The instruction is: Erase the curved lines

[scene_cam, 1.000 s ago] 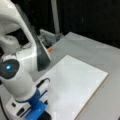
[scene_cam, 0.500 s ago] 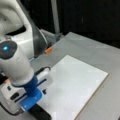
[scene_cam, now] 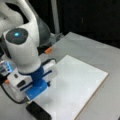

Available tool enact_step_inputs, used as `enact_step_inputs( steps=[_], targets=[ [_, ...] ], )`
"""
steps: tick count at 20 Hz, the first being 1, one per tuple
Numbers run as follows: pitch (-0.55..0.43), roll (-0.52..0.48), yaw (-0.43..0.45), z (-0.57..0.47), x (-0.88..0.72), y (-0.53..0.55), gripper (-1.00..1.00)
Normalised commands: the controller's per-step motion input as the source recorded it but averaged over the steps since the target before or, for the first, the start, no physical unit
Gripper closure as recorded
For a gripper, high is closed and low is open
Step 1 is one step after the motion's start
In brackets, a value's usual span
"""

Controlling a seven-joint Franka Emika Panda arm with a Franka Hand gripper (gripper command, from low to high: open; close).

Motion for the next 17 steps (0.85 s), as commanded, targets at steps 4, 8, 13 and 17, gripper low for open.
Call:
enact_step_inputs(
  steps=[4, 8, 13, 17],
  targets=[
    [-0.064, -0.116, 0.042, 0.03, -0.21, 0.48, -1.00],
    [-0.040, -0.098, 0.018, 0.02, -0.21, 0.34, -1.00],
    [0.020, -0.073, 0.017, 0.03, -0.20, 0.34, -1.00],
    [0.065, -0.109, -0.055, 0.07, -0.11, 0.34, -1.00]
  ],
)
